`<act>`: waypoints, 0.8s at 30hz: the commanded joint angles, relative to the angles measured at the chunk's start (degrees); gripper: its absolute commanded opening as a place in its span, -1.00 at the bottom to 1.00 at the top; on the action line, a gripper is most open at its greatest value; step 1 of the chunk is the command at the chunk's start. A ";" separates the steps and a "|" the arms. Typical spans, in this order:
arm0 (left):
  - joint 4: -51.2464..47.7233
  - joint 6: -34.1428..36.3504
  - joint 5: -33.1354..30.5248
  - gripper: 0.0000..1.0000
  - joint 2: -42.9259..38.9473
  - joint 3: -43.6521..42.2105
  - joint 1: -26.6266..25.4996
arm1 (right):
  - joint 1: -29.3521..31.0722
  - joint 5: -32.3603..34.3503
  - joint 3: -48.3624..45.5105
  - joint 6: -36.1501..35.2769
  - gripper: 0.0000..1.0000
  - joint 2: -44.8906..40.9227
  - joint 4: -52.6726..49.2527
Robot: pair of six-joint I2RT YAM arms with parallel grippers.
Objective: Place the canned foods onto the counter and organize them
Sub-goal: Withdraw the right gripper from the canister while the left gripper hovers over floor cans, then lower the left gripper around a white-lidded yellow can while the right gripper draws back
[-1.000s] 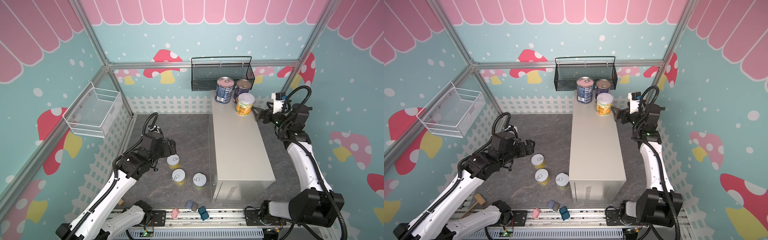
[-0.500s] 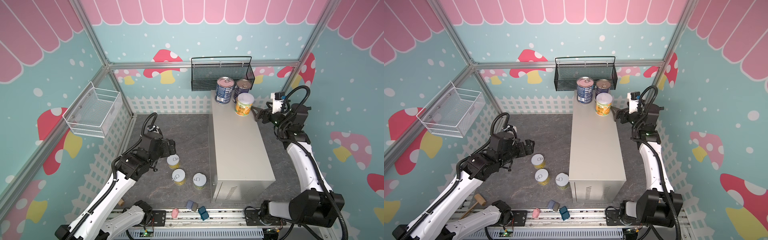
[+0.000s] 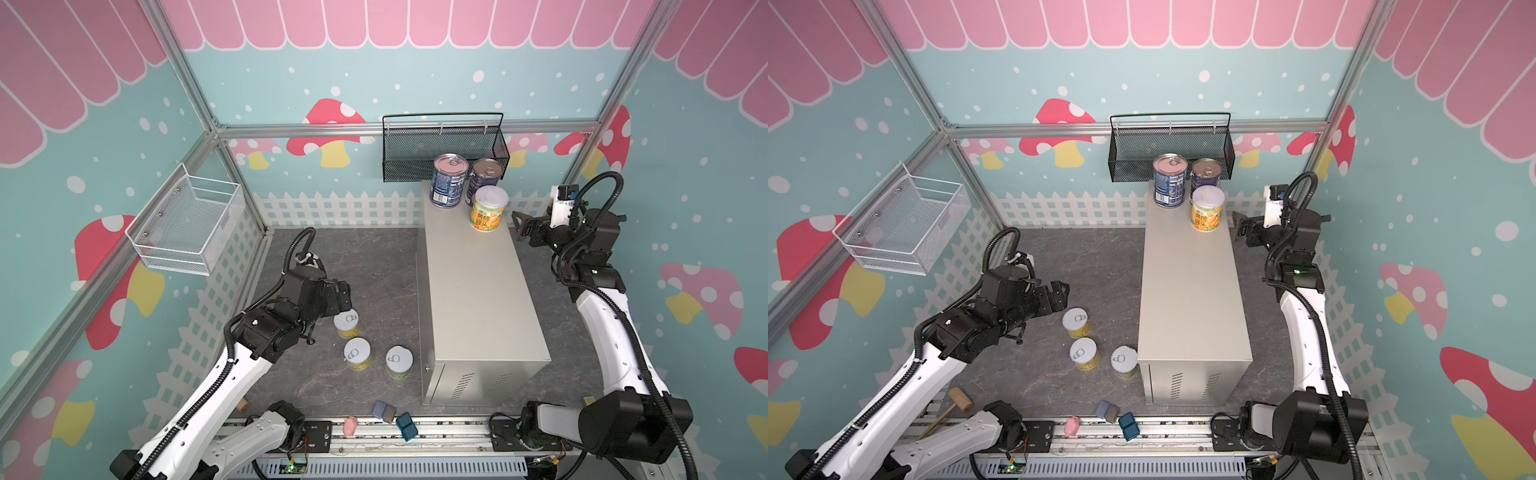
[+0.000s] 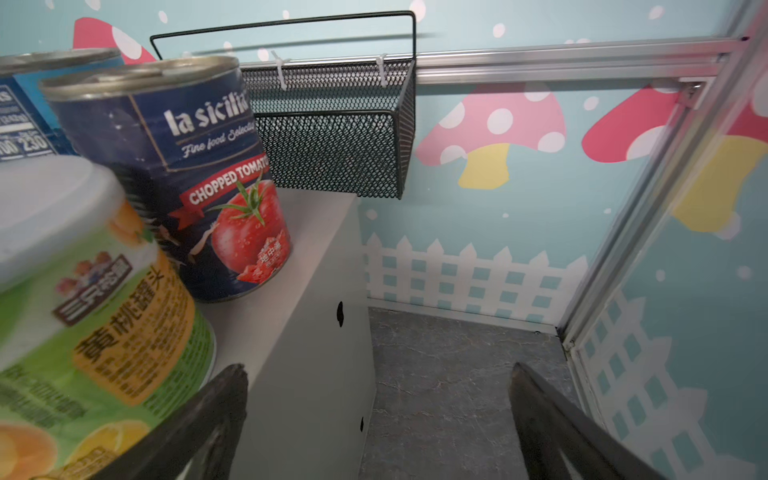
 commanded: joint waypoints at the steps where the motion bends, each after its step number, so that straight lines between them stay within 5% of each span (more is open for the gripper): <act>1: 0.26 -0.70 -0.35 0.98 0.17 -1.53 0.30 | 0.28 6.21 2.18 1.63 0.98 -4.01 -2.91; 15: -0.97 -5.88 1.83 0.98 8.26 -7.55 1.25 | 3.98 3.35 2.86 4.50 0.99 -16.16 -15.43; 24: 8.09 -5.22 6.43 0.96 19.13 -10.07 2.59 | 8.18 -3.98 4.21 0.53 0.99 -21.02 -20.59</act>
